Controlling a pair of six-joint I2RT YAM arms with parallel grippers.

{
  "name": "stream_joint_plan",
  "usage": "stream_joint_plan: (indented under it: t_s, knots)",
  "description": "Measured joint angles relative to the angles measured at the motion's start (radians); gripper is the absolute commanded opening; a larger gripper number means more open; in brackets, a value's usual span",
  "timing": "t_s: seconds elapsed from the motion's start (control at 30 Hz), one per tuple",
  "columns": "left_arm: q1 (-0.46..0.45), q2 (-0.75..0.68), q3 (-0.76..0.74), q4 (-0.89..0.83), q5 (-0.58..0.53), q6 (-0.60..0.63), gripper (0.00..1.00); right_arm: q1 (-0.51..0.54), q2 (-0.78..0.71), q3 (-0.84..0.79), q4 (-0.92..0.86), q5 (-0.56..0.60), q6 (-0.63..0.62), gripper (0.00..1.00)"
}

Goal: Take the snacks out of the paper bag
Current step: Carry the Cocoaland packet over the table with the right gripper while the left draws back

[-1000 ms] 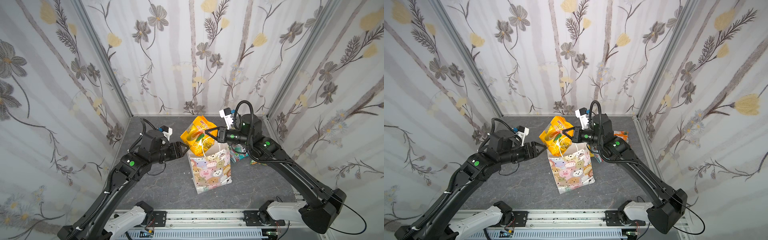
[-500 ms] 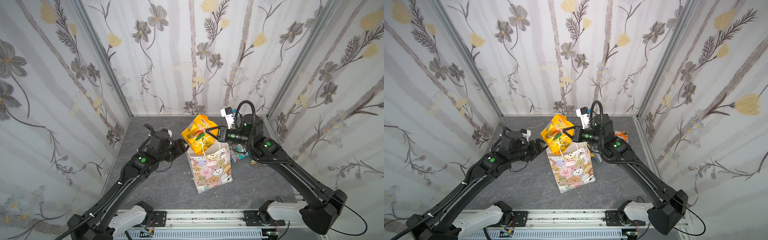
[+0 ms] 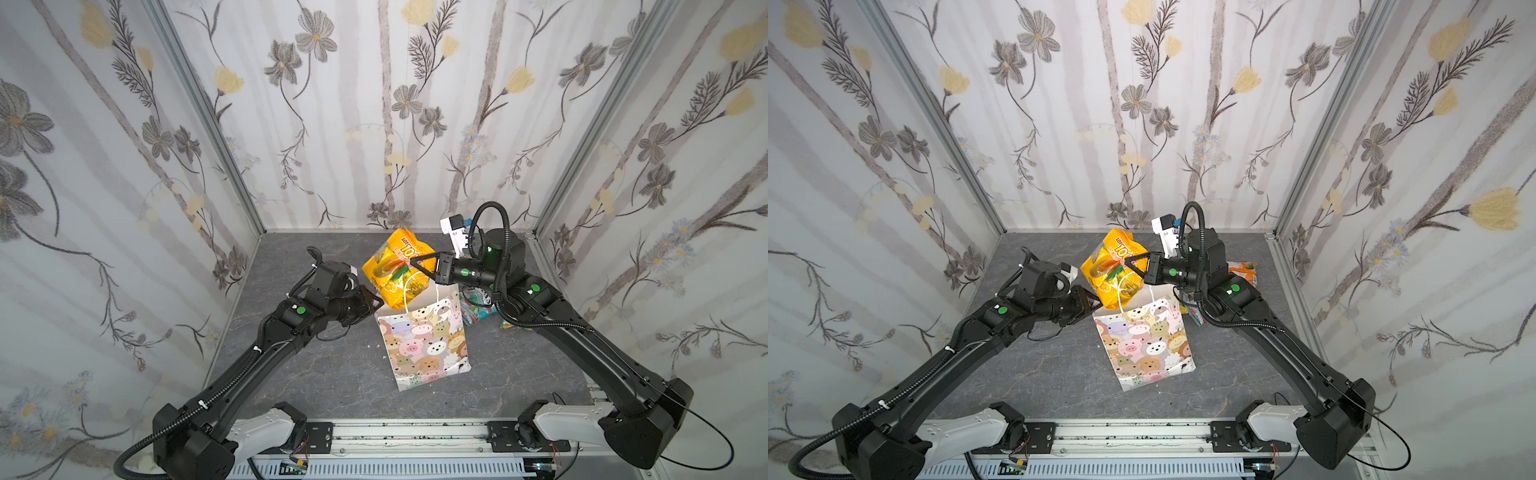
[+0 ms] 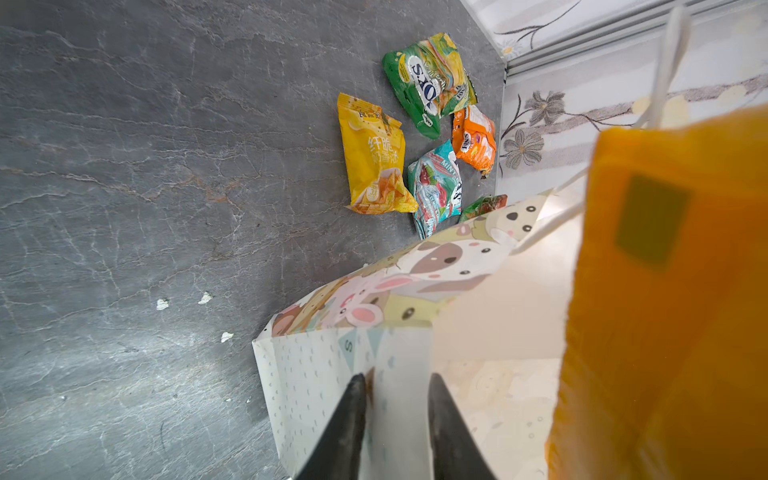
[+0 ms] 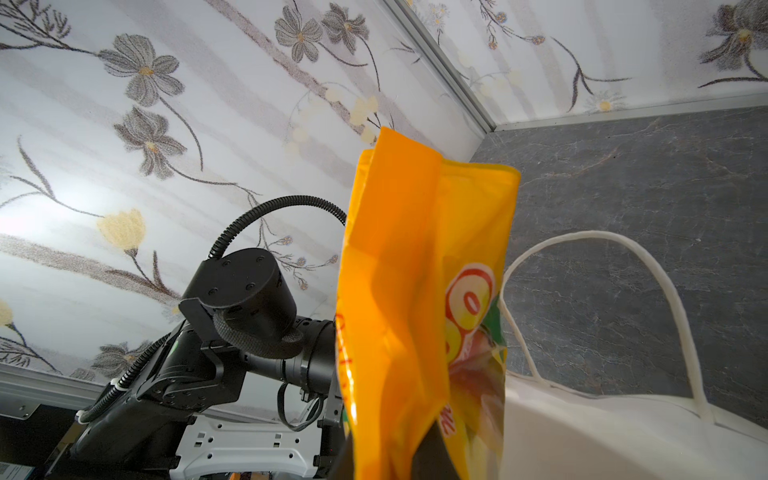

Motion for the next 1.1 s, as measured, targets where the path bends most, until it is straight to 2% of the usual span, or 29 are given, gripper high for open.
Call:
stream_joint_plan:
  t_s: [0.1,0.33,0.57,1.1]
  knots:
    - [0.000,0.002,-0.004,0.000,0.004,0.019,0.00,0.000,0.000,0.000,0.003,0.000,0.000,0.00]
    - [0.000,0.002,0.011,-0.029,-0.027,0.112,0.00,-0.011,-0.006,0.000,0.008,0.018,0.028,0.03]
    - [0.000,0.013,0.083,-0.141,-0.154,0.256,0.00,-0.041,-0.036,-0.041,0.061,0.024,0.087,0.12]
    - [-0.001,-0.003,0.102,-0.218,-0.302,0.412,0.00,-0.081,-0.083,-0.183,0.183,0.015,0.181,0.13]
